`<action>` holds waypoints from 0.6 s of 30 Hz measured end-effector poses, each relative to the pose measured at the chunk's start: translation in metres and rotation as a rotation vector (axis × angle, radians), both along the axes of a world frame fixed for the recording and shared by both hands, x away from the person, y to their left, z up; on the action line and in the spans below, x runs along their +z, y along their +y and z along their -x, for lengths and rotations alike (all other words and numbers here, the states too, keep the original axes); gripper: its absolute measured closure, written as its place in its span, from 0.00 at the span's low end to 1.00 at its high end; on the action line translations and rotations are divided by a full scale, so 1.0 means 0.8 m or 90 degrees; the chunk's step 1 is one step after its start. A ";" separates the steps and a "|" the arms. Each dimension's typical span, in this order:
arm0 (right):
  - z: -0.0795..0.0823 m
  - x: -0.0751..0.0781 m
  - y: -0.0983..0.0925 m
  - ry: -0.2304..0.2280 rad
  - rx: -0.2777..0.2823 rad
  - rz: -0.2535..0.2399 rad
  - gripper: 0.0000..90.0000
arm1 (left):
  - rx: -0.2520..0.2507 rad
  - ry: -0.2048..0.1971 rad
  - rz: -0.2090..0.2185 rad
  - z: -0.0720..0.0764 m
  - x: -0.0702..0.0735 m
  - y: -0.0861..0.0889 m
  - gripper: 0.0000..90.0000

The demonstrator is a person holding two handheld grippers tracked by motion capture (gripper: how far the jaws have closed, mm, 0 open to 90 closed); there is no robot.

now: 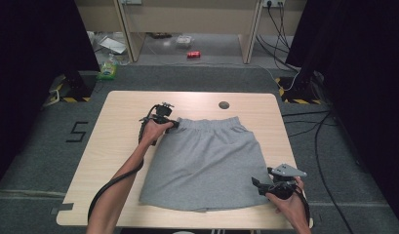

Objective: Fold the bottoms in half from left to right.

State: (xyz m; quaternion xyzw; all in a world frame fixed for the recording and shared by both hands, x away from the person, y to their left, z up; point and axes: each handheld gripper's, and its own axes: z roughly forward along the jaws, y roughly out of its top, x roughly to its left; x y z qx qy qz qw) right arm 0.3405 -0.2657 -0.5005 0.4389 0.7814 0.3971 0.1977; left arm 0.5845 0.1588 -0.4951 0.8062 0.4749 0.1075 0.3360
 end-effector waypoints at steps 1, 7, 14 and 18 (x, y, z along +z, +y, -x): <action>0.000 0.001 0.002 0.000 0.003 0.001 0.25 | 0.001 -0.002 -0.005 0.000 0.000 -0.002 0.90; 0.002 0.010 0.022 -0.010 0.036 0.006 0.25 | -0.001 -0.013 -0.025 0.001 0.003 -0.005 0.91; 0.007 0.025 0.075 -0.019 0.109 -0.005 0.25 | -0.001 -0.013 -0.027 0.000 0.003 -0.002 0.91; 0.008 0.030 0.101 -0.024 0.144 -0.009 0.25 | 0.000 -0.014 -0.029 0.000 0.003 -0.001 0.91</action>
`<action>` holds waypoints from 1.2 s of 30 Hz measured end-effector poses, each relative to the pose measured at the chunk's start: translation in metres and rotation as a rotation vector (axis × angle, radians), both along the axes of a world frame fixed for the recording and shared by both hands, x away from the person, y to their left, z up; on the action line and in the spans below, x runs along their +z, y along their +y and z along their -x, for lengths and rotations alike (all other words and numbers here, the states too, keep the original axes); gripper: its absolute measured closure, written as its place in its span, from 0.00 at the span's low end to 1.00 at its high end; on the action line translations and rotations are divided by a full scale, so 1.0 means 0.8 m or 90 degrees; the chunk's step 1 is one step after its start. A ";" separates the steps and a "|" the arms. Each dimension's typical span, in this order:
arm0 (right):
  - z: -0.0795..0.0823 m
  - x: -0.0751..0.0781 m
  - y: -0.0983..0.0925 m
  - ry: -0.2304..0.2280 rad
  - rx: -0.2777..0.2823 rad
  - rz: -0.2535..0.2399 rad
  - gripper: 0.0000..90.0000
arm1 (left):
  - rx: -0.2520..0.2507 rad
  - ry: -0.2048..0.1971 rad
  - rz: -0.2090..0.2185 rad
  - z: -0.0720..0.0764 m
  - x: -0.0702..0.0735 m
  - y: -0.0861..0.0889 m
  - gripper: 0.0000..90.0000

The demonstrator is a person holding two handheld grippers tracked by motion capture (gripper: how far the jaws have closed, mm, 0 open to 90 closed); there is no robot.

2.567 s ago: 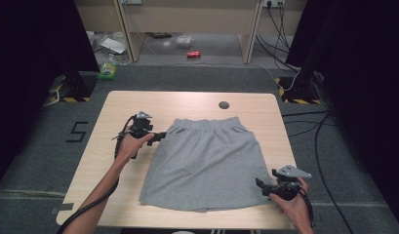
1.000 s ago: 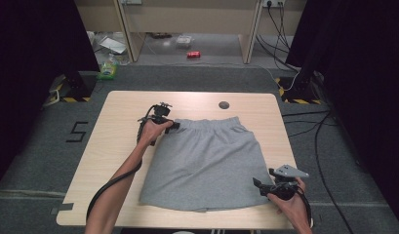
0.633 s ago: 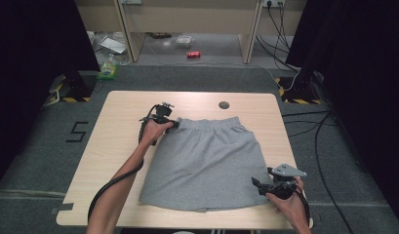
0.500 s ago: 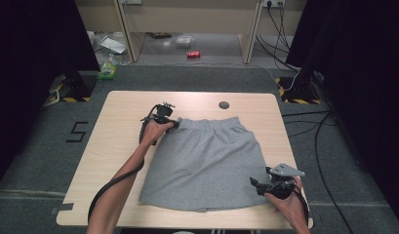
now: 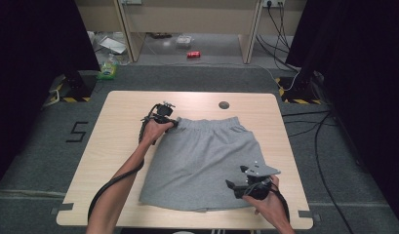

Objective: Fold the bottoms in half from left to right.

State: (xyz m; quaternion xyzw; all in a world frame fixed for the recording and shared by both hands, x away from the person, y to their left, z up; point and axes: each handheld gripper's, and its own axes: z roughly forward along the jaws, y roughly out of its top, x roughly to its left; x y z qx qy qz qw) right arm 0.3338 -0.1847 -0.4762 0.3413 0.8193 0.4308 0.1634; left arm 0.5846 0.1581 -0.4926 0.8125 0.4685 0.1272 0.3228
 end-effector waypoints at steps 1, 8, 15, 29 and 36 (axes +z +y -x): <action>0.001 0.002 0.011 -0.004 0.012 -0.002 0.25 | 0.001 -0.001 -0.001 0.000 0.000 0.001 0.91; 0.005 0.001 0.089 0.003 0.111 -0.004 0.28 | 0.008 -0.001 -0.006 0.001 0.001 0.013 0.91; 0.008 -0.011 0.146 0.016 0.168 0.002 0.29 | 0.015 -0.003 -0.005 0.003 -0.001 0.020 0.91; 0.017 -0.020 0.230 0.030 0.216 -0.033 0.36 | 0.018 0.001 -0.001 0.001 -0.003 0.021 0.91; 0.024 -0.027 0.263 0.034 0.243 -0.029 0.38 | 0.019 0.001 -0.001 0.001 -0.003 0.020 0.91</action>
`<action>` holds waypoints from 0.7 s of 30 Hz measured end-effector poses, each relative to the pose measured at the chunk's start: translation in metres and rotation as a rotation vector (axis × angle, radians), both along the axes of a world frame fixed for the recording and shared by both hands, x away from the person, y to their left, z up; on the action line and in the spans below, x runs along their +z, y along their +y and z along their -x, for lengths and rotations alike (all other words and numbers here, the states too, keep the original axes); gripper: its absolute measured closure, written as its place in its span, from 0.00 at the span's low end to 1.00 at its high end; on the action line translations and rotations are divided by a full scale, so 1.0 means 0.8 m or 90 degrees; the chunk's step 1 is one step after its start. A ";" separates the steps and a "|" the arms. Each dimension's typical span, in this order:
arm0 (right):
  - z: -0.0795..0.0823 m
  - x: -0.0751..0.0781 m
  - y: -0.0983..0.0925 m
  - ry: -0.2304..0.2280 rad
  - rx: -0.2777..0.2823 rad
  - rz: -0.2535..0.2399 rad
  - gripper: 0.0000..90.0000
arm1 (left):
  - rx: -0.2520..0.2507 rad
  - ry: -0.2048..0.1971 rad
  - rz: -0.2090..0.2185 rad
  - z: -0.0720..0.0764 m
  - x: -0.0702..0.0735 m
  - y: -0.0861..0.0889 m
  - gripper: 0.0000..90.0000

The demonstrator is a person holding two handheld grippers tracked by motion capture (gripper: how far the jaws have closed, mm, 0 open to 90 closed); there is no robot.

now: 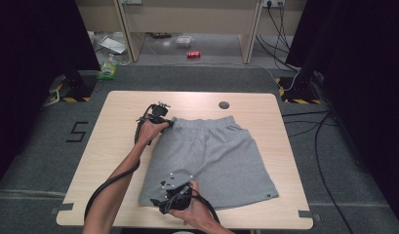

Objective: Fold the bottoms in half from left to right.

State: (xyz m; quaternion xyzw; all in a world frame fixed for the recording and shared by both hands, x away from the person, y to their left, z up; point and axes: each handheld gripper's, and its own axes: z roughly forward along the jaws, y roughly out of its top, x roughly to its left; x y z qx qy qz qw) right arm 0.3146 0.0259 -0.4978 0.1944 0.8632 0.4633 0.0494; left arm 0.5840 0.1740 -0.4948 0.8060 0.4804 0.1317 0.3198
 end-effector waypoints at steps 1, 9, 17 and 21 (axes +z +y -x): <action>0.001 0.000 0.007 0.001 0.006 -0.001 0.40 | 0.000 0.000 0.000 0.000 0.000 0.000 0.91; 0.002 -0.013 0.036 0.003 0.023 0.014 0.42 | 0.000 0.001 0.002 0.000 0.000 0.001 0.91; 0.001 -0.019 0.058 -0.007 0.025 0.045 0.46 | 0.000 0.002 0.002 -0.001 0.000 0.001 0.91; 0.000 -0.020 0.068 0.003 0.017 0.067 0.48 | 0.000 0.004 0.004 -0.001 0.000 0.001 0.90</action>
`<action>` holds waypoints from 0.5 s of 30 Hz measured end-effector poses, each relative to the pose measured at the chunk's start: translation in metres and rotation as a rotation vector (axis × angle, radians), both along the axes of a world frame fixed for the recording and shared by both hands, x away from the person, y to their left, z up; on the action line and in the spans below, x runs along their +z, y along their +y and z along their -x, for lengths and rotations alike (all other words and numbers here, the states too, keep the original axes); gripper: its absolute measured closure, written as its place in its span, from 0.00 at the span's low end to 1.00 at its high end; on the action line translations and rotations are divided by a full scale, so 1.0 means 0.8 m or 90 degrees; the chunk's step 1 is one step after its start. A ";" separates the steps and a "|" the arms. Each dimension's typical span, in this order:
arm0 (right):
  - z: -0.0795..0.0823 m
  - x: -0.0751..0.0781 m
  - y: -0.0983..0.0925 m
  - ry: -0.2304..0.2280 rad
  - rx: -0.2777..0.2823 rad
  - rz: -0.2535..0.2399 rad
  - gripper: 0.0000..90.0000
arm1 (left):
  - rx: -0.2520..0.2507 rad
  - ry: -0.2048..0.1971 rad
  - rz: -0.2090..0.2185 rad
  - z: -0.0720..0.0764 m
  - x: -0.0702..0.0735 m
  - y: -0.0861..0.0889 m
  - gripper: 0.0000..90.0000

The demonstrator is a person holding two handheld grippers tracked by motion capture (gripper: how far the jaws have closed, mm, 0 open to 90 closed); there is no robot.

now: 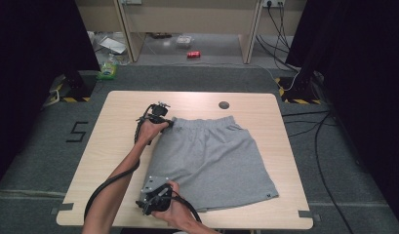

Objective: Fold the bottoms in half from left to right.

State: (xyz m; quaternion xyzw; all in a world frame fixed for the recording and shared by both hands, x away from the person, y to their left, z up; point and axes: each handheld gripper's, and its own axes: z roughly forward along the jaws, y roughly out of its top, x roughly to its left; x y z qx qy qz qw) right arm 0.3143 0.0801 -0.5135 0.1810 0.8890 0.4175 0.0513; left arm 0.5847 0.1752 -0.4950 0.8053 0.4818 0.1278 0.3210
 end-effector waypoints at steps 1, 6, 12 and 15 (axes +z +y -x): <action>0.000 -0.001 0.002 -0.004 -0.004 0.011 0.50 | 0.000 0.000 0.001 0.000 0.000 0.000 0.90; 0.005 -0.004 0.008 -0.018 -0.012 0.044 0.61 | 0.000 0.000 0.003 0.000 0.000 0.001 0.90; 0.003 -0.003 0.003 -0.017 -0.016 0.041 0.83 | 0.001 0.001 0.003 0.000 0.000 0.001 0.90; -0.002 -0.003 -0.002 -0.003 -0.014 0.030 0.87 | 0.000 -0.001 0.001 0.001 0.000 0.001 0.90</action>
